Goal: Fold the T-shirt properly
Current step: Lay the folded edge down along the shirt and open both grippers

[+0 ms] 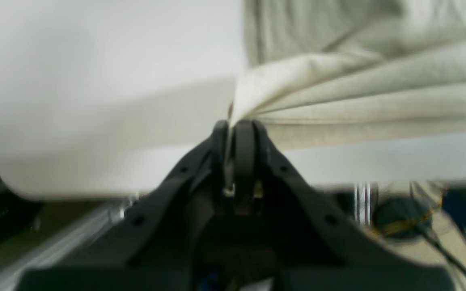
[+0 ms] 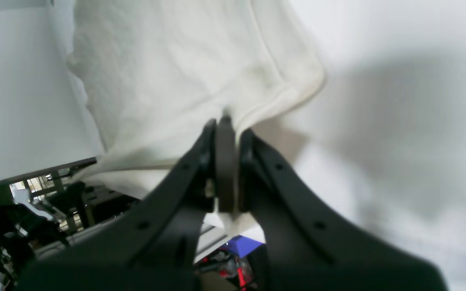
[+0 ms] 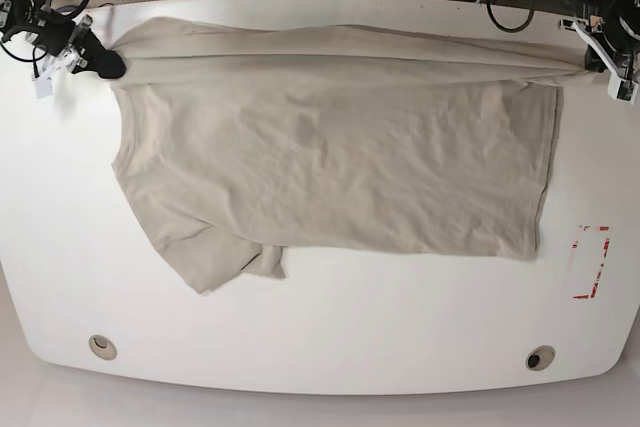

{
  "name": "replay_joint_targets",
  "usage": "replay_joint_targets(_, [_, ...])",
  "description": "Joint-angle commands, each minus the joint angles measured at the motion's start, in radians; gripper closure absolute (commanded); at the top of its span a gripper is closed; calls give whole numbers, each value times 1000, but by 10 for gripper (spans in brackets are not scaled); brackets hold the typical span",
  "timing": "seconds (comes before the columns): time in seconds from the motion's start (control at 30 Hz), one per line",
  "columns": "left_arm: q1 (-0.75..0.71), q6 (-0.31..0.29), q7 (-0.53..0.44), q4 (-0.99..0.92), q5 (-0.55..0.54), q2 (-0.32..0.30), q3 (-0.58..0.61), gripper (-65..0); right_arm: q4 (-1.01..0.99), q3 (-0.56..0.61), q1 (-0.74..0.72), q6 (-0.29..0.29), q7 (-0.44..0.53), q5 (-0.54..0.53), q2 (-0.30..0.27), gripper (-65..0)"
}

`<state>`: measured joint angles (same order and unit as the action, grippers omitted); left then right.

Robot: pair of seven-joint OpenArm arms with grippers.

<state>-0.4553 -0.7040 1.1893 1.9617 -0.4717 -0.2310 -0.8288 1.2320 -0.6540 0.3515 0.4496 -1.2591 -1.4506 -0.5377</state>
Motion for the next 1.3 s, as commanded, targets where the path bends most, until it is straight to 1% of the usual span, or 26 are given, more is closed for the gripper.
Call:
replay_joint_targets(0.0, [-18, 6, -5, 17, 6, -18, -10, 0, 81, -51, 30, 7, 22, -33, -5, 0])
replay_joint_targets(0.1, [-7, 6, -5, 15, 6, -18, -8, 0, 113, -65, 27, 7, 22, -33, 12, 0])
replay_joint_targets(0.17, [34, 6, -4, 15, 6, -18, -4, 0, 116, -66, 24, 7, 23, -33, 14, 0])
replay_joint_targets(0.4, [183, 6, -2, 9, 11, -18, 1, 0, 110, -69, -61, 7, 28, -33, 17, 0])
replay_joint_targets(0.53, [254, 6, -2, 8, 83, -32, 62, 0, 110, -71, -108, 7, 28, -32, 35, 0])
replay_joint_targets(0.7, [347, 6, -2, -29, 173, -37, 151, 0, 110, -71, -173, 7, 28, 34, 47, 0])
replay_joint_targets(0.8, [395, 6, -4, -77, 201, -37, 187, 0, 110, -72, -200, 7, 28, 66, 69, 0])
replay_joint_targets(0.93, [468, 6, -4, -160, 222, -38, 197, 0, 110, -72, -230, 7, 28, 109, 74, 0])
replay_joint_targets(1.07, [502, 6, -9, -215, 242, -63, 202, 0, 108, -72, -231, 7, 29, 121, 74, 0])
replay_joint_targets(1.2, [531, 6, -78, -296, 244, -78, 225, 0, 108, -72, -233, 1, 46, 123, 74, 0])
replay_joint_targets(1.23, [531, 6, -90, -312, 244, -100, 240, 0, 107, -72, -231, -1, 51, 124, 74, -8])
replay_joint_targets(1.27, [533, 6, -93, -328, 241, -117, 259, 0, 93, -72, -231, -1, 51, 132, 74, -32])
